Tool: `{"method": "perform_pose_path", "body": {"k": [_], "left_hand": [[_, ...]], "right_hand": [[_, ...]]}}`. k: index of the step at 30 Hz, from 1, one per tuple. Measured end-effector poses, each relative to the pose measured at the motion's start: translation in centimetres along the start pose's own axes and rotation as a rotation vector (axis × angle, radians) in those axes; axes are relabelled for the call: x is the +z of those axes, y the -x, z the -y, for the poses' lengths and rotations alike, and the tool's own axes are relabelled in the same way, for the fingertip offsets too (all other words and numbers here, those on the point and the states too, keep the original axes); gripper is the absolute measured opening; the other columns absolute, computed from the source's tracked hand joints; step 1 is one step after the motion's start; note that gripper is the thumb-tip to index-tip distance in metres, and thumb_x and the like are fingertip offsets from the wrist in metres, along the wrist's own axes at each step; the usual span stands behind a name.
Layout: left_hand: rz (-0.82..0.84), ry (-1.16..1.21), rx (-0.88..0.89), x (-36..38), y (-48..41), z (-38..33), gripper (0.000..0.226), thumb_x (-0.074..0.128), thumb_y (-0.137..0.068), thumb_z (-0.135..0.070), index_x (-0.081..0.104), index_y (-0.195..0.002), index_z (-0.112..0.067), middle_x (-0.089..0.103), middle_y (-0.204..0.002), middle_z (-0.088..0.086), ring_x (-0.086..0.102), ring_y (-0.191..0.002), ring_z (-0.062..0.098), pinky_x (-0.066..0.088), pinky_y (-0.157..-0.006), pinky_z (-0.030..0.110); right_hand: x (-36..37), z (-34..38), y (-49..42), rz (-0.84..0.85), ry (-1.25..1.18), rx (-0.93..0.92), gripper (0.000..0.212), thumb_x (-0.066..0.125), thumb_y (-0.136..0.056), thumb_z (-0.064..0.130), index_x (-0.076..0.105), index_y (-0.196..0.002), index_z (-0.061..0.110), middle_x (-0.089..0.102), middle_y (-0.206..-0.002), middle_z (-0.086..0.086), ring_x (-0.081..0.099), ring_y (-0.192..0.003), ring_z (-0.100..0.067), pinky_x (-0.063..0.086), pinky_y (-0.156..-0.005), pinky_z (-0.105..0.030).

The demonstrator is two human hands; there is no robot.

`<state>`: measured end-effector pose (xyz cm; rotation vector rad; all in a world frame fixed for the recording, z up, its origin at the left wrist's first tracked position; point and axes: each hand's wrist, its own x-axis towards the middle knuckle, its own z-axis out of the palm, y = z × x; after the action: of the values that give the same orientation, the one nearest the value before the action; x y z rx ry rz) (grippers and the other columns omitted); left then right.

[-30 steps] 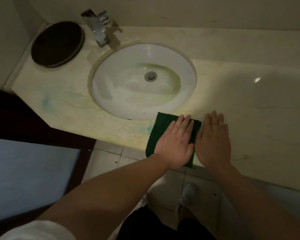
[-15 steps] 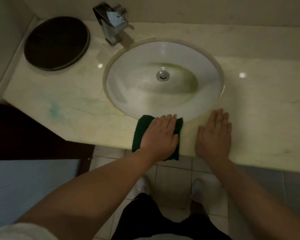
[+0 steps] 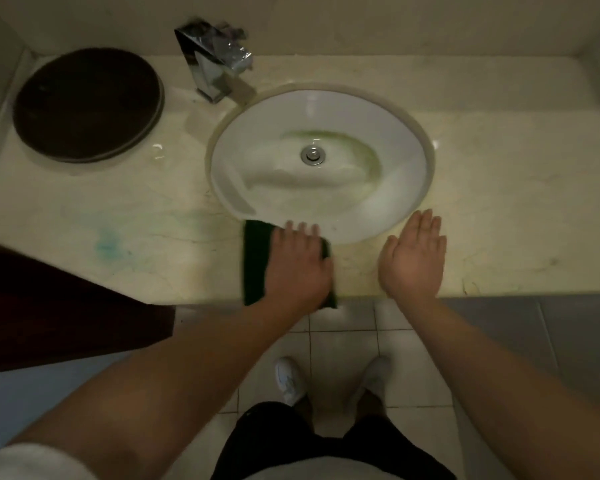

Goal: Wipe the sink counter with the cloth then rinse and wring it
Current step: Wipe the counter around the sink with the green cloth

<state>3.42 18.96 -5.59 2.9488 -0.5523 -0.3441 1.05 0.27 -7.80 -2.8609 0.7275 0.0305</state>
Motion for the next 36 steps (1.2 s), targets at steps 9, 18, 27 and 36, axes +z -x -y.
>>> {"method": "perform_pose_path", "body": {"k": [9,18,27,36], "left_hand": [[0.034,0.063,0.169,1.6,-0.5,-2.6,0.069,0.029,-0.095,-0.041,0.01,-0.154,-0.009,0.019,-0.159,0.017,0.011,-0.147,0.034,0.004,-0.121,0.045],[-0.067,0.016,-0.045,-0.3,1.0,8.3,0.07,0.023,-0.092,-0.043,0.013,-0.153,-0.01,0.015,-0.161,0.013,0.007,-0.149,0.028,0.008,-0.121,0.045],[-0.11,0.067,-0.209,-0.6,1.1,9.4,0.072,0.022,-0.094,-0.043,0.008,-0.154,-0.006,0.004,-0.162,0.017,0.001,-0.149,0.032,0.002,-0.121,0.046],[-0.123,0.057,-0.301,0.9,5.1,8.7,0.074,0.017,-0.09,-0.045,0.011,-0.154,-0.007,0.011,-0.161,0.018,0.01,-0.148,0.032,0.007,-0.12,0.049]], "right_hand": [[0.7,-0.3,-0.1,-0.078,0.011,-0.015,0.066,0.026,-0.093,0.03,0.019,-0.151,0.0,0.022,-0.159,-0.019,0.017,-0.147,-0.033,0.013,-0.119,-0.049],[0.3,-0.2,0.1,-0.089,0.007,-0.018,0.067,0.024,-0.091,0.03,0.021,-0.15,-0.002,0.023,-0.158,-0.02,0.018,-0.147,-0.035,0.014,-0.12,-0.05],[-1.0,3.9,1.8,-0.003,0.083,-0.138,0.072,0.026,-0.092,0.037,0.023,-0.148,-0.008,0.025,-0.156,-0.027,0.019,-0.146,-0.04,0.018,-0.118,-0.052],[3.3,13.5,8.2,0.139,0.069,-0.531,0.063,0.019,-0.097,0.032,0.029,-0.148,-0.004,0.027,-0.156,-0.023,0.023,-0.146,-0.036,0.021,-0.116,-0.049]]}}
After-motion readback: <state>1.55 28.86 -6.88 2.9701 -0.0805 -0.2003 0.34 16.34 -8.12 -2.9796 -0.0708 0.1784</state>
